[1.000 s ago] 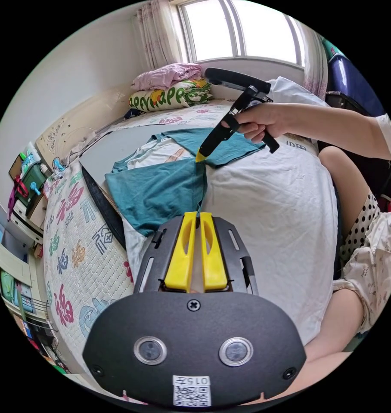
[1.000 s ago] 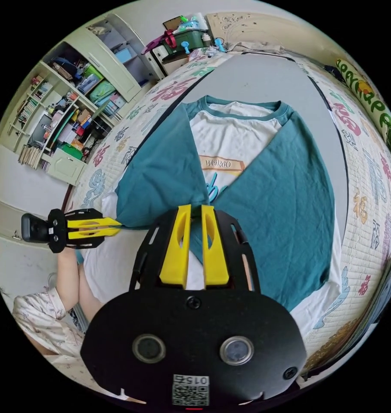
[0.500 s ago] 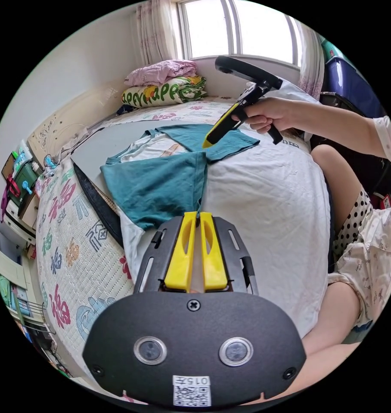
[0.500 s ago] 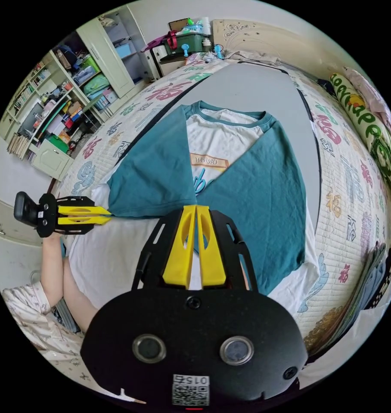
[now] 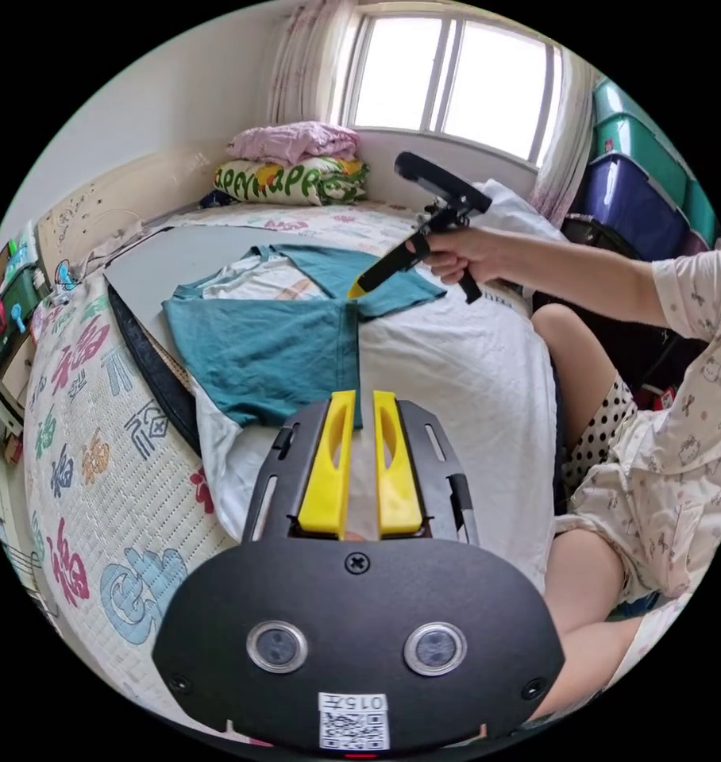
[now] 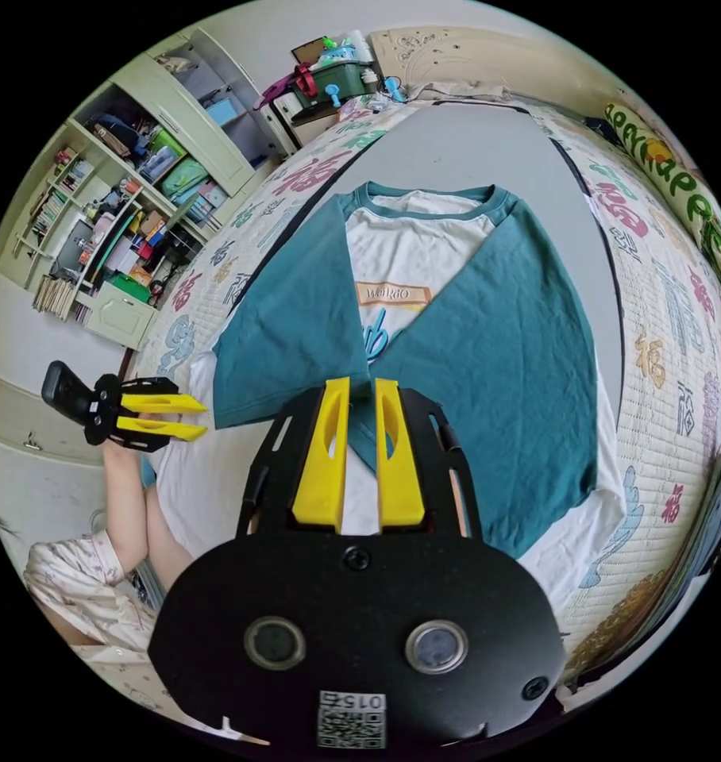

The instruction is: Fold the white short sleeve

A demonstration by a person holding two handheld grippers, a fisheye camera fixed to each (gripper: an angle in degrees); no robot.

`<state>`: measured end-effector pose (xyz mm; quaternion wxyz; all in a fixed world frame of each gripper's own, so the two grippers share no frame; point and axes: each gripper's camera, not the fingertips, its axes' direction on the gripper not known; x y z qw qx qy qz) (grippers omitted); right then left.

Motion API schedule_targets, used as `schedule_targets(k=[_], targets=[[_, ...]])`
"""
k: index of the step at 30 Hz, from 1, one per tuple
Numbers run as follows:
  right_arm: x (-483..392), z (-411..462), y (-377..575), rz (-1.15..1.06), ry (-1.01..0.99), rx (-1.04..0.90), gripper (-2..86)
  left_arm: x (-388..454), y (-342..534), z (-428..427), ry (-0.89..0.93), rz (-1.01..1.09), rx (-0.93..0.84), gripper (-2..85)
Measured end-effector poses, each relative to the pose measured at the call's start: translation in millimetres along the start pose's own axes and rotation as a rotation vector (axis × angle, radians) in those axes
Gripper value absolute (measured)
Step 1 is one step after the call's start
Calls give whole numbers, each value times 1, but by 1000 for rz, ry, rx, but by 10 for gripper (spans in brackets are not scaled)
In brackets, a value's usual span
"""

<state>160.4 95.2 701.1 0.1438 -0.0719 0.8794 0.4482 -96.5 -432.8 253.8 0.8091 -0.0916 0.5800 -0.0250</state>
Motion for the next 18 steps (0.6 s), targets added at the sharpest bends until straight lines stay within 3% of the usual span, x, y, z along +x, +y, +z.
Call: schedule_targets(k=[5, 12, 18], targets=[[-17, 22, -6, -32, 48, -33, 34, -3, 13, 37, -86, 36, -129, 68], [-40, 5, -14, -65, -42, 33, 4, -27, 55, 34, -84, 23, -125, 62], [-58, 31, -13, -91, 49, -27, 1, -39, 93, 26, -92, 27, -129, 61]])
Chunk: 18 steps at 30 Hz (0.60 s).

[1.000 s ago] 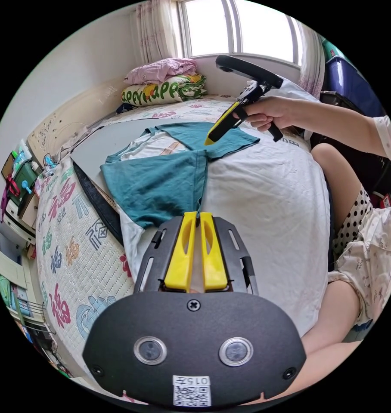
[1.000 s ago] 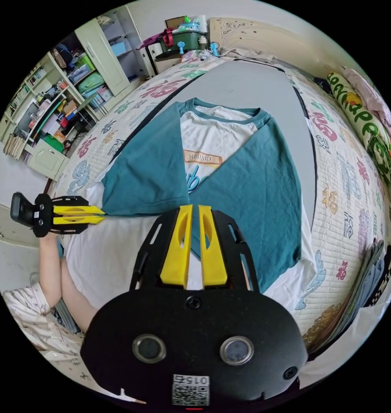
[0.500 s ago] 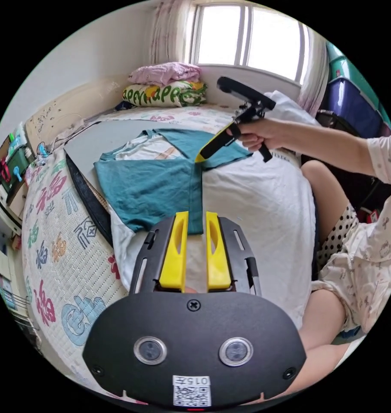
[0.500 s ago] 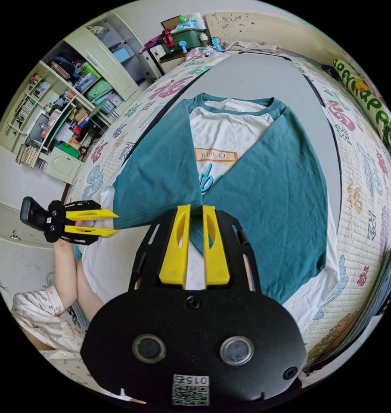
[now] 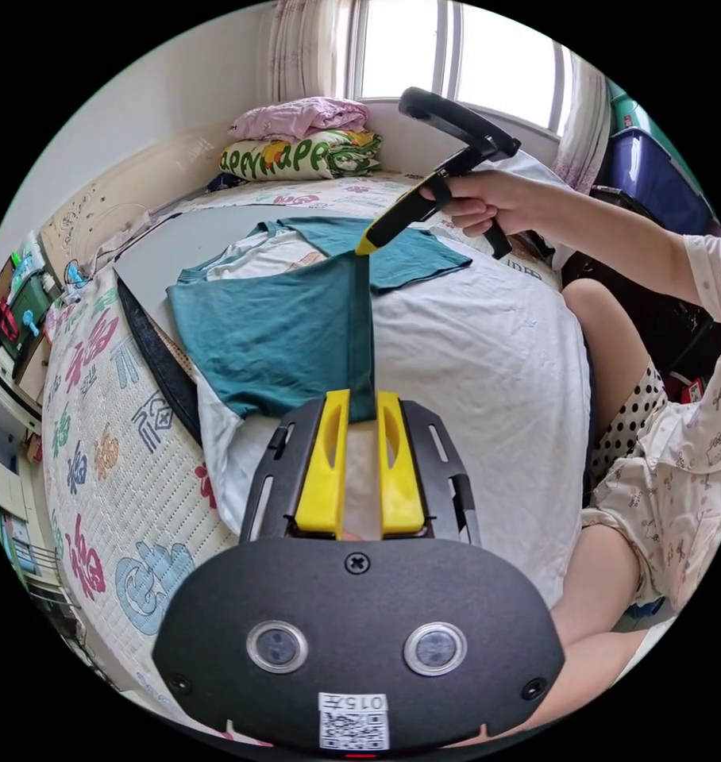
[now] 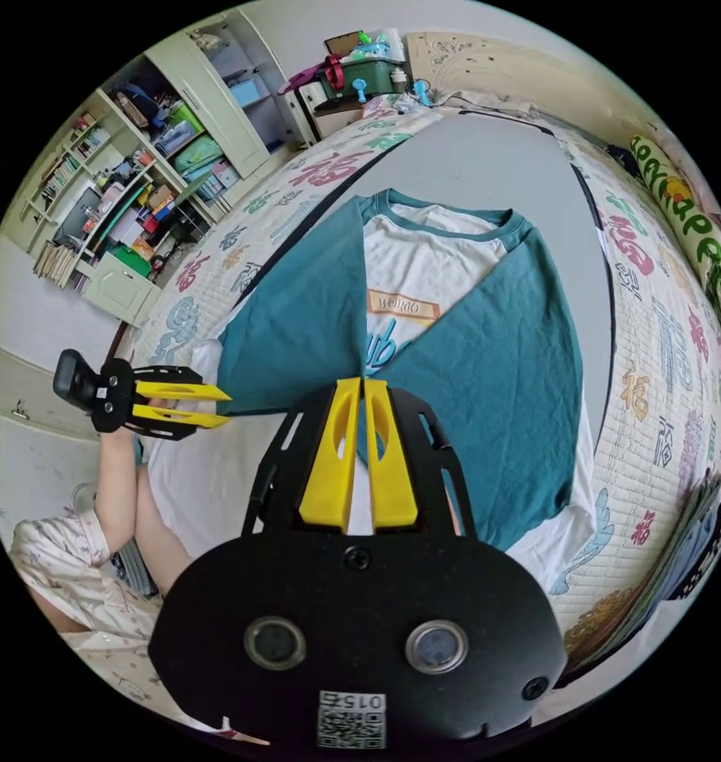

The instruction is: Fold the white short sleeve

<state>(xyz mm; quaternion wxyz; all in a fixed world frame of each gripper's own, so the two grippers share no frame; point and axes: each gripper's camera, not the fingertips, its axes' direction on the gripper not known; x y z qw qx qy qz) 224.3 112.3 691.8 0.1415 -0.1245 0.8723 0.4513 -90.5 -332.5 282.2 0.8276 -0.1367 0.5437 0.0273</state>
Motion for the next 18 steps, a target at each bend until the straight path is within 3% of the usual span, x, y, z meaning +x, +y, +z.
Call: schedule_targets(k=[5, 9, 13, 18], targets=[[-19, 34, 1, -47, 123, -58, 5, -21, 42, -10, 37, -26, 14, 61], [-8, 9, -4, -41, 107, -15, 39, -51, 85, -46, 61, -112, 103, 63], [32, -31, -20, 40, 114, 93, 65, -101, 111, -83, -123, -291, 182, 70], [74, -56, -78, 106, 96, 175, 95, -176, 80, -86, -187, -424, 225, 85]])
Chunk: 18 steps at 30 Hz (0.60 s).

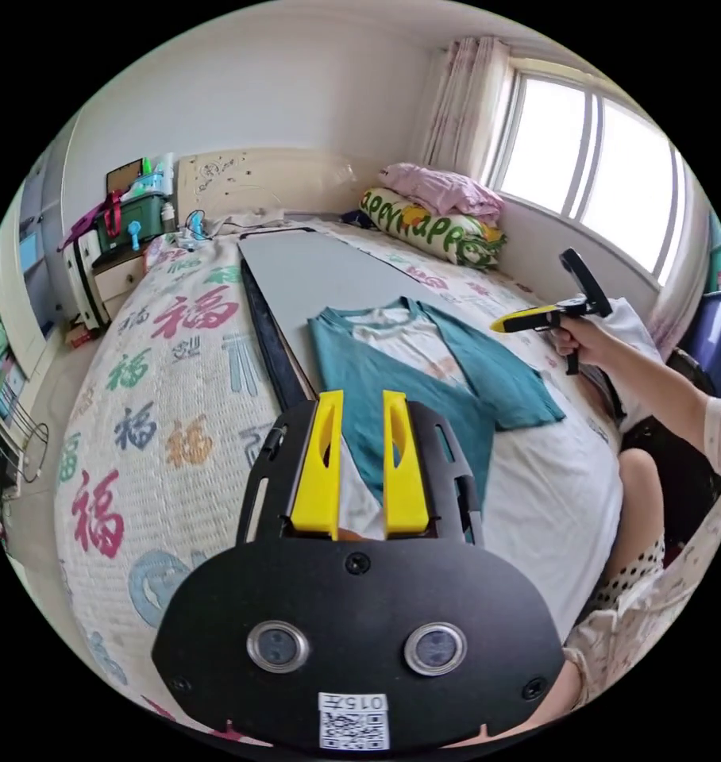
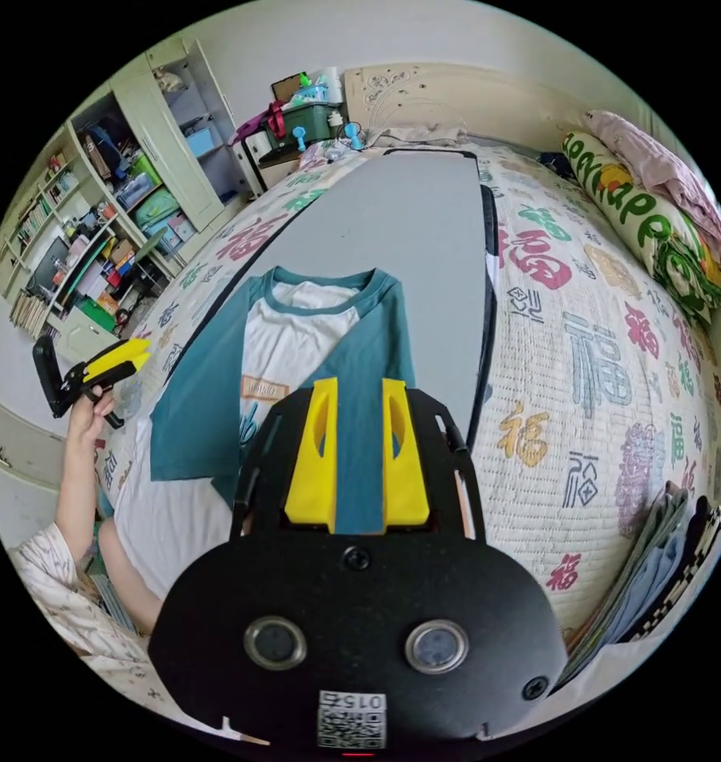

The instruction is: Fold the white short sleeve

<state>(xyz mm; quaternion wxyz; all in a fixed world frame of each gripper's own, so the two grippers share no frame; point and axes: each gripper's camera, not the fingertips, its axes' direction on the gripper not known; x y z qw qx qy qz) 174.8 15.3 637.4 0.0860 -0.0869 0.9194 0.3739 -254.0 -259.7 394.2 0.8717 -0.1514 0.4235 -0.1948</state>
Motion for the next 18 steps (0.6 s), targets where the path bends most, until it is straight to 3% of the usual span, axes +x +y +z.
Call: schedule_targets(k=[7, 13, 18], targets=[[15, 36, -80, 123, -46, 57, 111, -79, -114, 118, 9, -145, -135, 106], [-32, 72, -112, 62, -19, -14, 101, -125, -141, 181, 78, -291, -152, 100], [-90, 67, -122, 16, -9, -57, 10, -99, -170, 205, -49, -212, -229, 46]])
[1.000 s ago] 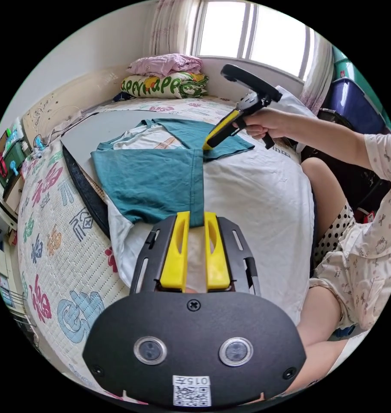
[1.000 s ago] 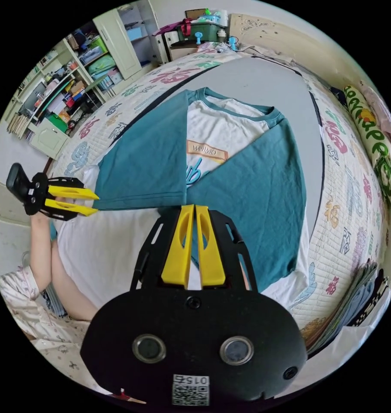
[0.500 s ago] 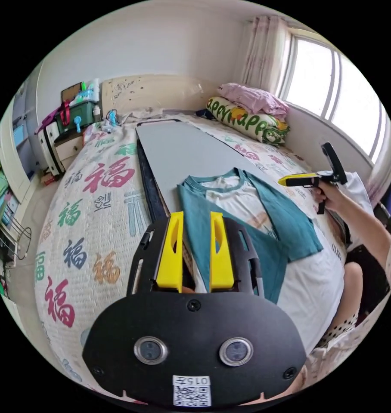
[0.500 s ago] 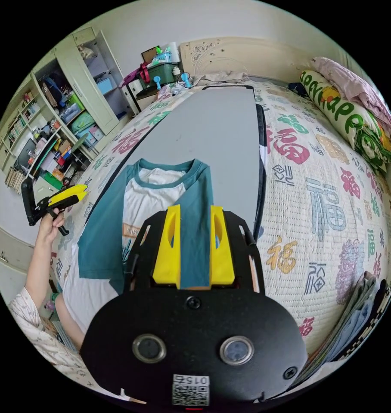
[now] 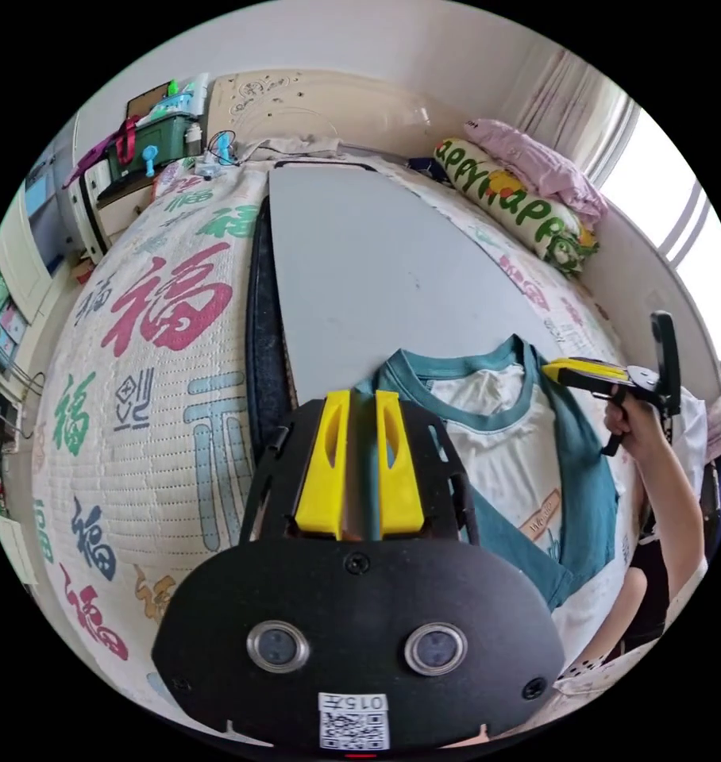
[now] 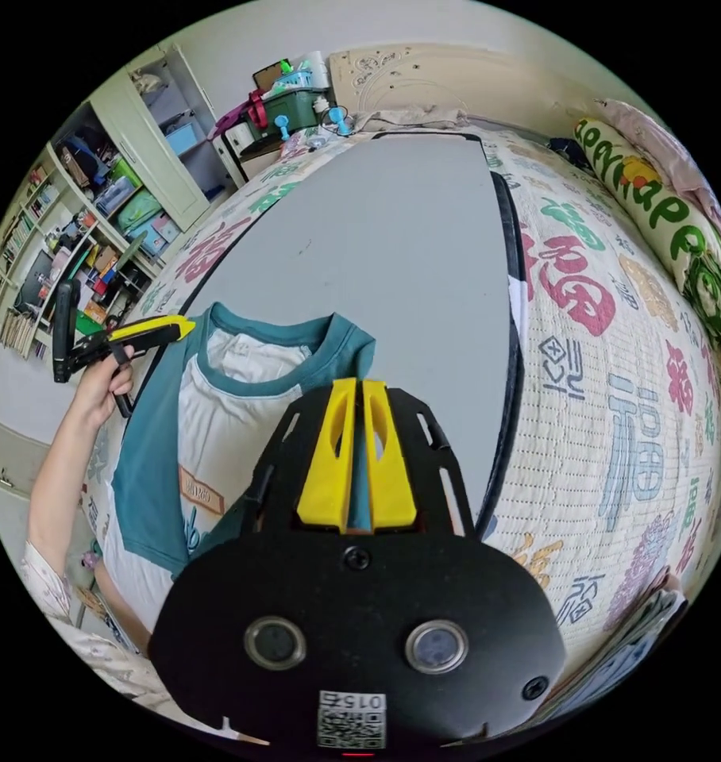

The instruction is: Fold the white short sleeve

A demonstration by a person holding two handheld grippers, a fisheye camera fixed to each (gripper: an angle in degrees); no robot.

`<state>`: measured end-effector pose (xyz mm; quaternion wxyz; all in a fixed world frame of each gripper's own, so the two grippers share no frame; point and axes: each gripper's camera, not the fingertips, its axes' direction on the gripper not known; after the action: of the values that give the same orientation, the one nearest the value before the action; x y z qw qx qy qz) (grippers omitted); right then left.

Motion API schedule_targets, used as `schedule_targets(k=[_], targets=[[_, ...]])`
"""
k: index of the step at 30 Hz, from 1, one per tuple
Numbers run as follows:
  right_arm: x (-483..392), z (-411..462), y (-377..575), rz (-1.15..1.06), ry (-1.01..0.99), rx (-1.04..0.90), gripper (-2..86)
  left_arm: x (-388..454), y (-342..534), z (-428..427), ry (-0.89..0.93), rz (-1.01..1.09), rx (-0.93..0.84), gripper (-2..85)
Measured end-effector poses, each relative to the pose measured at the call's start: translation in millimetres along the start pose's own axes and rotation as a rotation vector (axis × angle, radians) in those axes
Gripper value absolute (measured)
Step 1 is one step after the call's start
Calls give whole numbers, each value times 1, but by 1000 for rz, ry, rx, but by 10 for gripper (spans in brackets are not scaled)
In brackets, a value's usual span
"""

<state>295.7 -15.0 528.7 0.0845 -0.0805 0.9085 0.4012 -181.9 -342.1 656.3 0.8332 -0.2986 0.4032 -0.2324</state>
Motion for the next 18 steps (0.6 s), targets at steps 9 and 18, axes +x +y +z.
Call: schedule_targets(k=[9, 18], targets=[[-112, -168, 91, -60, -57, 189, -6, 70, 16, -116, 23, 152, 196, -5], [-291, -402, 375, -450, -137, 204, -3, 176, 234, -345, 294, 442, 393, -4]])
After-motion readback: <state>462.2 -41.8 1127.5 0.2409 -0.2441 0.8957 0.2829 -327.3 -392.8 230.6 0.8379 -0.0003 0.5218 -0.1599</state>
